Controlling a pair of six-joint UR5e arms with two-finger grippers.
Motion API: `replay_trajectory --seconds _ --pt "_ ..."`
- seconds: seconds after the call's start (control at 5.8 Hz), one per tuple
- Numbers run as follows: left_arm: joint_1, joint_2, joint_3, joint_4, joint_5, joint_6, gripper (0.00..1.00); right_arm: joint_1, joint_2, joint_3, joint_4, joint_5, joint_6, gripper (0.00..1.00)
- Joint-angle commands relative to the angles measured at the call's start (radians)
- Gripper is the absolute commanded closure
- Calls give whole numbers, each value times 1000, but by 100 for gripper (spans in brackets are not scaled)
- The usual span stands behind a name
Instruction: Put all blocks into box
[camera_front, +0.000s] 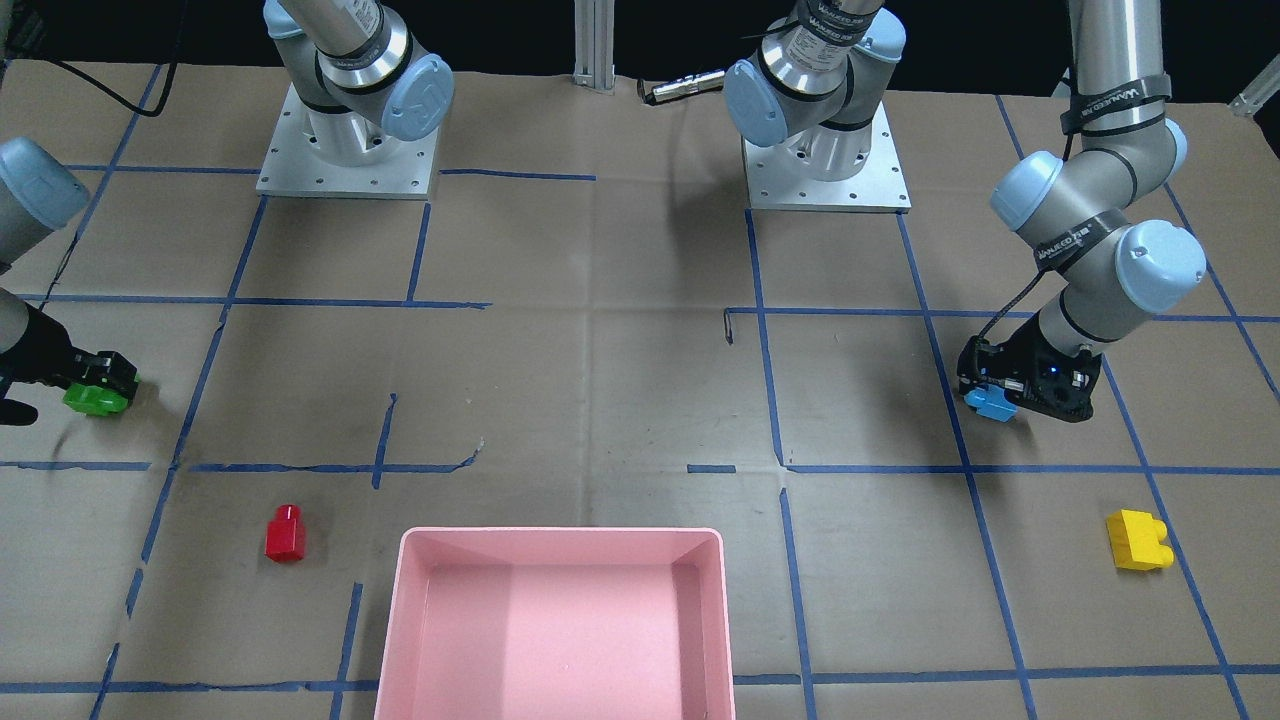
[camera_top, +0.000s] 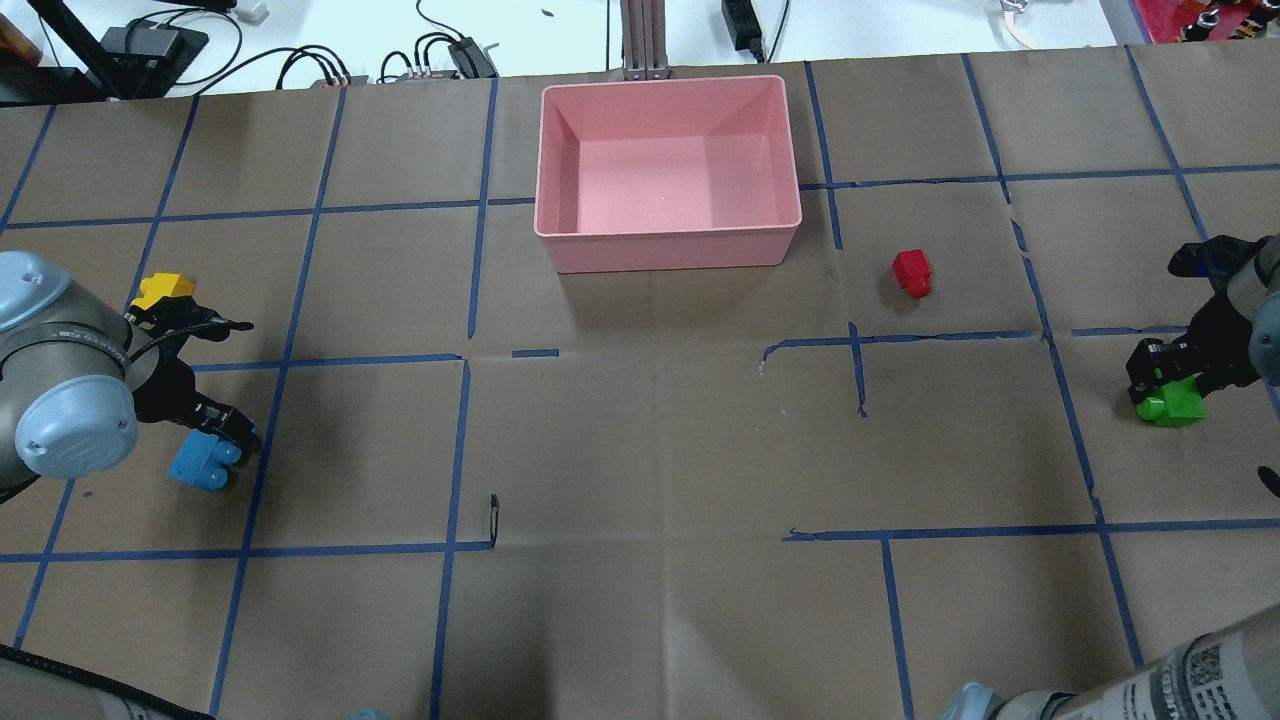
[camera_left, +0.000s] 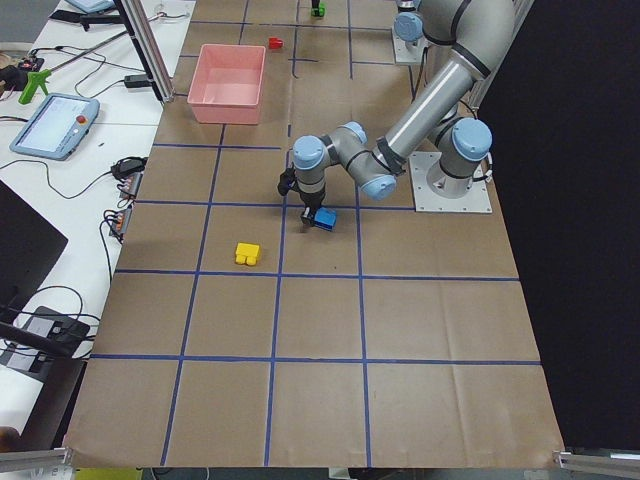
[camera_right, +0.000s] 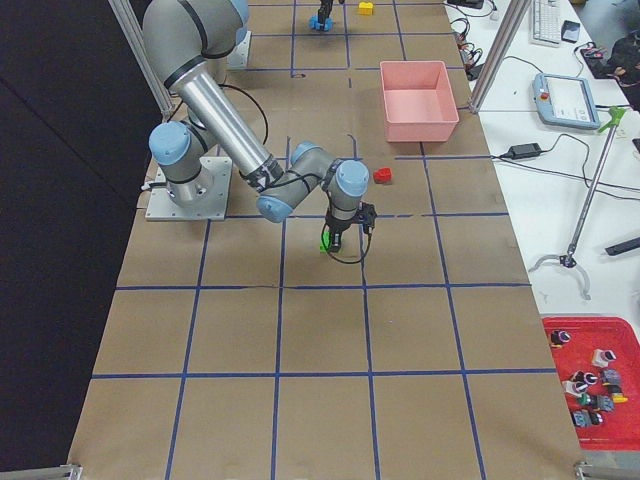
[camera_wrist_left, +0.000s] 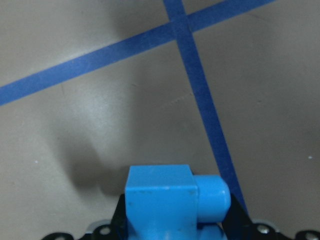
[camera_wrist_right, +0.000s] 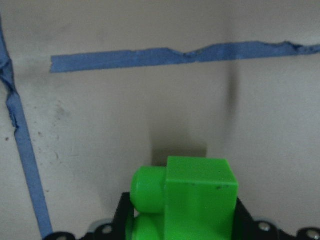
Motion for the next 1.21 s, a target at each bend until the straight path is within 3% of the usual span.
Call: replay_trajectory --seconds 0.0,0.17,0.52,0.69,0.86,1.03 --pt "-15 28 149 -108 -7 -80 79 12 -36 -149 166 -7 4 92" --pt "-67 13 311 -241 -15 -164 80 64 -38 -262 199 7 -8 94" --pt "-203 -57 617 -484 -65 -433 81 297 -29 -431 181 173 4 94" --pt "-242 -126 718 -508 -73 -517 81 392 -9 -456 140 322 41 94" --pt "-308 -184 810 -510 -70 -615 81 472 29 -460 29 431 197 94" --pt "-371 -234 884 -513 -70 -725 81 552 84 -469 -91 466 331 94"
